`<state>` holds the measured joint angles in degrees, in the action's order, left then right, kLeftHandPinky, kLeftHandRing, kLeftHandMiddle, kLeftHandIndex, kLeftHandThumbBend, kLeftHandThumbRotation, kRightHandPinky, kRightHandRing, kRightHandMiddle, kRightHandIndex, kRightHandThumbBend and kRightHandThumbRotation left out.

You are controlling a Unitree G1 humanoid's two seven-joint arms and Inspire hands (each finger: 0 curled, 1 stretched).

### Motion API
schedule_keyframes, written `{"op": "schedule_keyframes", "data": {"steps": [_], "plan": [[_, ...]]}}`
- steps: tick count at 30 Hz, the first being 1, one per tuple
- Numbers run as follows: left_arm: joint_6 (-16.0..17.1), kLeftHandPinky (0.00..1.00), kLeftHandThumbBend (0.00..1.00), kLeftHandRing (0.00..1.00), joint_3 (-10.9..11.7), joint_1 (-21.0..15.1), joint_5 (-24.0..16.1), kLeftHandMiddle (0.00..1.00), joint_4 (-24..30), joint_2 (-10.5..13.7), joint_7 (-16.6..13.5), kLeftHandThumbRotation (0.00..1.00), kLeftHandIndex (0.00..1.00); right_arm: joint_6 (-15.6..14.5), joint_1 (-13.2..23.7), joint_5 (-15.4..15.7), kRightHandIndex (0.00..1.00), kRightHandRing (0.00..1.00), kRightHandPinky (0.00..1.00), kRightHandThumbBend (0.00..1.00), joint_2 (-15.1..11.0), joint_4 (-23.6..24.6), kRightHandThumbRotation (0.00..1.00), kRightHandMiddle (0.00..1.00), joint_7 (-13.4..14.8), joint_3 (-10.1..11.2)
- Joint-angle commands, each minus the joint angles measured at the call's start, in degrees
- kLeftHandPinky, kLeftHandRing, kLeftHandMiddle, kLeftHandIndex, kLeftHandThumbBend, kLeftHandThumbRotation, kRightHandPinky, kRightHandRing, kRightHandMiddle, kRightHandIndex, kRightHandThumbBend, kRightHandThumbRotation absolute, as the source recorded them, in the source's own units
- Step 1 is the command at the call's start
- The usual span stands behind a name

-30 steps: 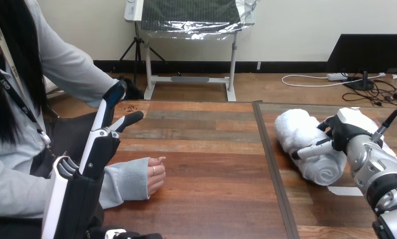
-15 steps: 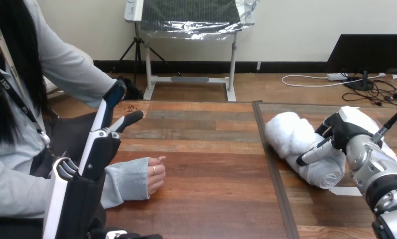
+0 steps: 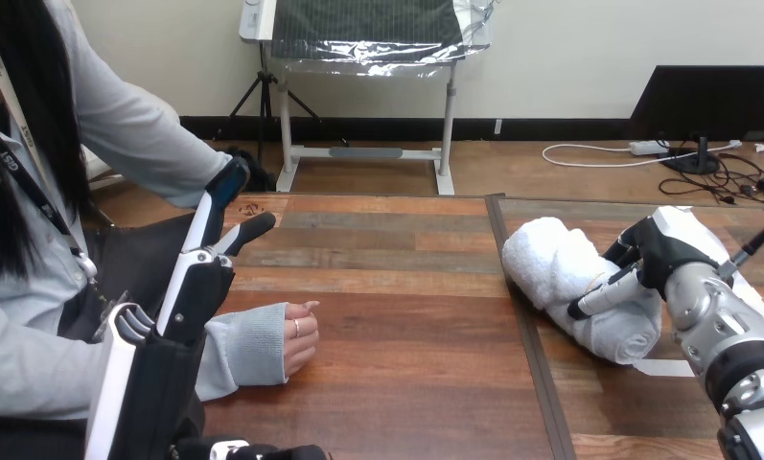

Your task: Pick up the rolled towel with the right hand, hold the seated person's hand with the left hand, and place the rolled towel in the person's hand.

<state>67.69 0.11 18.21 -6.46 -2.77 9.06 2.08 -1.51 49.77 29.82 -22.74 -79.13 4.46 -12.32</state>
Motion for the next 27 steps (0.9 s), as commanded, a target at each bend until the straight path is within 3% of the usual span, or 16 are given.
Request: {"op": "schedule_keyframes", "data": {"steps": [1, 10, 13, 20, 27], "plan": [[0.8, 0.88, 1.0, 1.0, 0.0, -1.9, 0.4, 1.0, 1.4, 0.2, 0.2, 0.73, 0.98, 1.2, -1.9, -2.1, 0.5, 0.67, 0.55, 0.84, 2.3, -0.2, 0.0, 0.68, -1.3, 1.9], [0.5, 0.88, 1.0, 1.0, 0.6, -2.0, -0.4, 1.0, 1.3, -0.2, 0.3, 0.73, 0.97, 3.8, -2.1, -6.6, 0.49, 0.62, 0.51, 0.85, 2.7, 0.3, 0.0, 0.63, -0.2, 5.8], [-0.1, 0.88, 1.0, 1.0, -0.5, -1.7, 1.0, 1.0, 1.6, 0.3, 0.7, 0.72, 0.97, 5.2, -2.3, -7.8, 0.49, 0.61, 0.51, 0.84, 2.8, 0.4, 0.0, 0.63, 0.3, 6.9], [-0.5, 0.89, 1.0, 1.0, 0.3, -1.4, 0.3, 1.0, 2.1, 0.2, 0.9, 0.75, 0.98, 8.6, -2.7, -12.1, 0.47, 0.56, 0.5, 0.84, 3.4, 0.9, 0.0, 0.56, 1.1, 10.8], [0.7, 0.87, 1.0, 1.0, 1.4, -2.3, -0.6, 1.0, 0.8, 0.4, 0.9, 0.77, 0.98, 11.9, -3.1, -14.4, 0.47, 0.54, 0.5, 0.83, 3.9, 1.3, 0.0, 0.53, 1.7, 12.8]]}}
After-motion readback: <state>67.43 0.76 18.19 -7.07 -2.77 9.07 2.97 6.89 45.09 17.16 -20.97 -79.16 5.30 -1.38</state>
